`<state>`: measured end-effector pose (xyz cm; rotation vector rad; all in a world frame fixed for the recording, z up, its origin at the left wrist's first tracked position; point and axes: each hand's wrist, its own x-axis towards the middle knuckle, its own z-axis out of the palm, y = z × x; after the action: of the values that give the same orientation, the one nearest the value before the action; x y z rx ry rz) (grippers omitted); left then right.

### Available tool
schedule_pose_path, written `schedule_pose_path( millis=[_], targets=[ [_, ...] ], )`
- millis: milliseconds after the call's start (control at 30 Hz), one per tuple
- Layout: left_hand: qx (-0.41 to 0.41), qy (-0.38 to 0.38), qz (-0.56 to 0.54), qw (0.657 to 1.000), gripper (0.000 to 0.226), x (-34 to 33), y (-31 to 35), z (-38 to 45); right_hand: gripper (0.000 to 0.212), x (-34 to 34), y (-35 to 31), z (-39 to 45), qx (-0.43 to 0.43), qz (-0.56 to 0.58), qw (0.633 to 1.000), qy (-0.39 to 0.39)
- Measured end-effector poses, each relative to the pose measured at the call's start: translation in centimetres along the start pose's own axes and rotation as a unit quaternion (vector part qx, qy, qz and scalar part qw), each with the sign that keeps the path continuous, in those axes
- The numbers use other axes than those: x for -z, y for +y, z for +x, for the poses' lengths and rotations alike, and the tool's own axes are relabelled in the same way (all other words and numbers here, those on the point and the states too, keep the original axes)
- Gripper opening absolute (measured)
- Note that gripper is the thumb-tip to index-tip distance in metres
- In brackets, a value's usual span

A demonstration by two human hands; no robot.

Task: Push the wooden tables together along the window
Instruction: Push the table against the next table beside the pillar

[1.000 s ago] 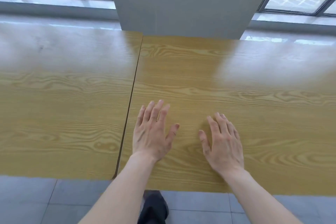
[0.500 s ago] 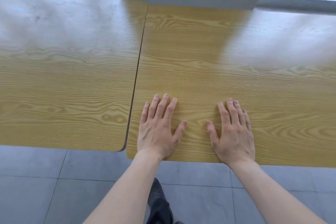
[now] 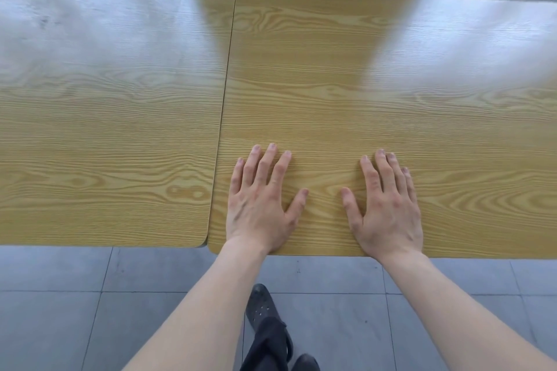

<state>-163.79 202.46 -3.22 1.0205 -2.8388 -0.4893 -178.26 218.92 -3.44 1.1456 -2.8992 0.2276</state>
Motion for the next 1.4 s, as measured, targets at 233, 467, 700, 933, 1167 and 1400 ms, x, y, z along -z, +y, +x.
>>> schedule_pose_path(
  millis=[233,467,700,933,1167,1400],
  targets=[
    [0.005,-0.002,0.000,1.000,0.072,0.1,0.2,0.2,0.073,0.2,0.1,0.4,0.001,0.008,1.000,0.000],
    [0.003,0.003,-0.004,1.000,0.072,0.1,0.2,0.6,0.073,0.1,0.1,0.7,-0.003,0.010,1.000,0.004],
    [0.005,0.000,0.000,1.000,0.072,0.1,0.2,0.9,0.073,0.1,0.1,0.9,-0.002,0.010,1.000,0.004],
    [0.005,0.002,0.000,1.000,0.072,0.1,0.2,0.8,0.072,0.2,0.1,0.8,-0.003,0.013,1.000,0.000],
    [0.007,-0.011,0.006,1.000,0.072,0.2,0.4,0.8,0.073,0.3,0.2,0.8,-0.004,0.020,1.000,-0.006],
    [-0.003,-0.050,0.022,0.999,0.073,0.8,0.5,0.6,0.076,1.0,0.0,0.7,-0.001,-0.007,0.998,-0.062]
  ],
)
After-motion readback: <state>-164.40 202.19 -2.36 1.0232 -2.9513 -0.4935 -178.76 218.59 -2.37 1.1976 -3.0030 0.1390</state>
